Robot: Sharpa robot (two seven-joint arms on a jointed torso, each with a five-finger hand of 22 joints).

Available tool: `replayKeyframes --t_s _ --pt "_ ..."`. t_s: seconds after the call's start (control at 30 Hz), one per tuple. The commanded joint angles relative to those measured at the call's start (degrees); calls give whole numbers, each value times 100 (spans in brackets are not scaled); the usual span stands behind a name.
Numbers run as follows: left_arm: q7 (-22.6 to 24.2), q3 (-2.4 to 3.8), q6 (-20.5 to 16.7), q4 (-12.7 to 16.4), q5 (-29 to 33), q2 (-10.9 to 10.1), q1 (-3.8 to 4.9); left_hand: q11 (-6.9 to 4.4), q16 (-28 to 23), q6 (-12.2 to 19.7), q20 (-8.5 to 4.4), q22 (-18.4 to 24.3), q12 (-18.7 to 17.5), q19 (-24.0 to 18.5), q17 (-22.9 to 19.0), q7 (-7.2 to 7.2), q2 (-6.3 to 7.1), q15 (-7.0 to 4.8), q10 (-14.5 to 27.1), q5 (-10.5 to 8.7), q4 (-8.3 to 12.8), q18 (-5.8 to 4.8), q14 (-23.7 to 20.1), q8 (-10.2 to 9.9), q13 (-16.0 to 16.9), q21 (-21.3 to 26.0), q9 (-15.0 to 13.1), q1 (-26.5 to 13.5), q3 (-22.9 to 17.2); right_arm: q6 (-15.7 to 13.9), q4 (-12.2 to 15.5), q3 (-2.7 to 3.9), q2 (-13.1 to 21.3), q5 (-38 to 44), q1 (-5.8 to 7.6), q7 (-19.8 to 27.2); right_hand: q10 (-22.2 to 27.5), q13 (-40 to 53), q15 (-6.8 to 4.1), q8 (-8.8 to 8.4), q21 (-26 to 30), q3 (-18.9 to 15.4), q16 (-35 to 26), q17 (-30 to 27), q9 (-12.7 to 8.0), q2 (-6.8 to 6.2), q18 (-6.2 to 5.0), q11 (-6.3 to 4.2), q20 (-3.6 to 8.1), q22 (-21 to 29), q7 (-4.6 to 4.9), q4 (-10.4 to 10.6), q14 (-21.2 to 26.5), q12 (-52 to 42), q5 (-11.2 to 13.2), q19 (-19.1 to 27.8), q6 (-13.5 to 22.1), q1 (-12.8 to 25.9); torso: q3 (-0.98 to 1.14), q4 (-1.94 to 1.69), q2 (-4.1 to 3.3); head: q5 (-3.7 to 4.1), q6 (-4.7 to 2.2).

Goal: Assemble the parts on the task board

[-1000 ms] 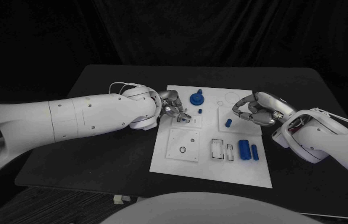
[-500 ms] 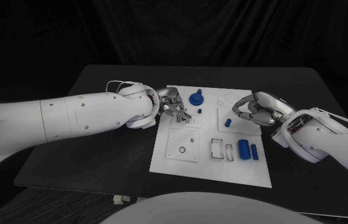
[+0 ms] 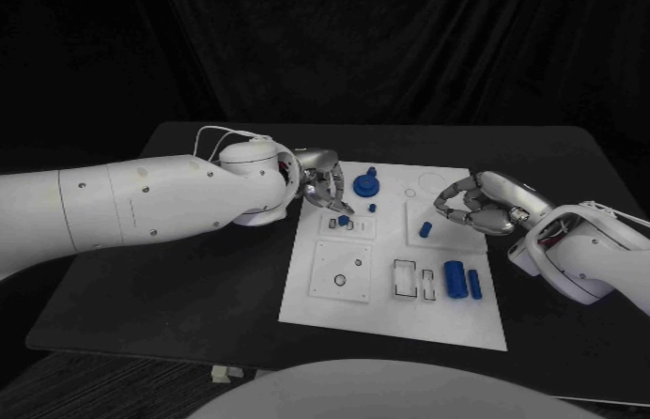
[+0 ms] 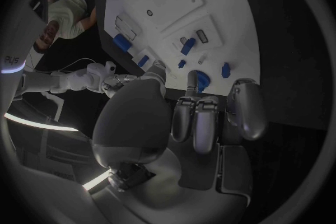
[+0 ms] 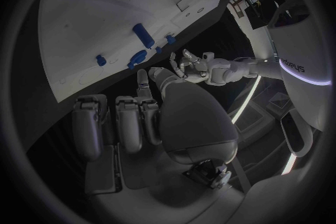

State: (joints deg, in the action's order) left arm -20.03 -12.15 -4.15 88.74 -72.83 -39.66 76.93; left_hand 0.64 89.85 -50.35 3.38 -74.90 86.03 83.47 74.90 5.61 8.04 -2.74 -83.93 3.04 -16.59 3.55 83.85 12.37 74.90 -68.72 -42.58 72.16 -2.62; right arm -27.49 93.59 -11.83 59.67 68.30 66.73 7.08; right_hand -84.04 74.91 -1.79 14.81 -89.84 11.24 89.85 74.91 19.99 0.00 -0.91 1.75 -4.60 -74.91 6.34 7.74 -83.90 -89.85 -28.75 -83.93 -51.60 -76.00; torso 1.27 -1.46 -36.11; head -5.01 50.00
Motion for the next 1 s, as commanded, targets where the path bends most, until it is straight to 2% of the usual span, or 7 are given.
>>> replayKeyframes --t_s 0.03,0.13,0.2,0.23,0.4,0.77,1.0 --pt "-265 7 748 80 -837 18 105 35 15 87 37 -982 -33 -12 1510 10 30 43 -219 -19 -5 37 615 40 1143 40 -31 30 43 -6 6 2 8 9 -13 -47 -596 1509 44 -19 20 12 15 1509 -6 0 78 41 -39 -1491 20 -21 -610 -15 -29 -577 15 -2 0 0 -5 4 0" --pt "-226 7 1113 122 -988 53 198 40 15 147 48 -978 -66 -31 1510 12 -48 56 -181 5 -13 43 615 131 1117 65 -87 -88 22 -9 5 2 6 9 -13 -45 -596 1509 44 -19 20 12 15 1509 -6 0 78 41 -39 -1491 20 -21 -610 -15 -29 -577 15 -2 0 -3 -4 17 0" --pt "-125 7 1470 122 -1059 112 274 51 15 207 70 -991 45 -40 1510 14 -134 71 -270 442 7 36 615 270 1214 28 -160 -117 -61 -12 5 2 3 9 -13 -42 -596 1509 44 -19 20 12 15 1509 -6 0 78 41 -39 -1491 20 -21 -610 -15 -29 -577 15 -2 0 -5 -4 24 0" --pt "-56 7 1723 93 -1086 168 316 28 15 230 75 -1005 204 -34 1510 1 -187 68 -416 847 15 30 615 367 1348 -31 -203 -26 -149 -15 5 2 -1 9 -13 -37 -596 1509 44 -19 20 12 15 1509 -6 0 78 41 -39 -1491 20 -21 -610 -15 -29 -577 15 -2 -1 -2 -4 19 0" --pt "178 8 2361 -120 -997 402 393 57 15 200 85 -1061 397 28 1510 1 -181 86 -607 1365 13 -14 615 392 1510 -312 -113 72 -516 -48 21 2 -11 9 -13 -2 -596 1509 45 -18 6 12 15 1509 -6 -3 83 41 -40 -1498 20 -17 -610 -15 -32 -589 13 9 -1 -5 -6 51 0" --pt "516 8 2657 -492 -717 760 432 65 15 -125 111 -1168 397 189 1510 -3 -74 100 -607 1544 139 -92 615 102 1510 -824 252 222 -844 -192 109 2 27 9 -13 103 -596 1509 43 -20 -16 -5 15 1509 -8 -12 91 38 -40 -1509 18 33 -610 -15 -49 -607 11 96 -1 -4 -3 88 0" --pt "363 8 2829 -607 -695 889 431 120 15 -61 133 -1145 397 151 1510 68 2 136 -607 1343 107 -79 615 -145 1510 -756 450 188 -791 -233 136 2 29 9 -13 140 -596 1509 43 -22 -16 -7 15 1509 -9 -14 91 38 -39 -1509 16 47 -610 -15 -55 -607 11 119 -1 -4 -6 71 0"
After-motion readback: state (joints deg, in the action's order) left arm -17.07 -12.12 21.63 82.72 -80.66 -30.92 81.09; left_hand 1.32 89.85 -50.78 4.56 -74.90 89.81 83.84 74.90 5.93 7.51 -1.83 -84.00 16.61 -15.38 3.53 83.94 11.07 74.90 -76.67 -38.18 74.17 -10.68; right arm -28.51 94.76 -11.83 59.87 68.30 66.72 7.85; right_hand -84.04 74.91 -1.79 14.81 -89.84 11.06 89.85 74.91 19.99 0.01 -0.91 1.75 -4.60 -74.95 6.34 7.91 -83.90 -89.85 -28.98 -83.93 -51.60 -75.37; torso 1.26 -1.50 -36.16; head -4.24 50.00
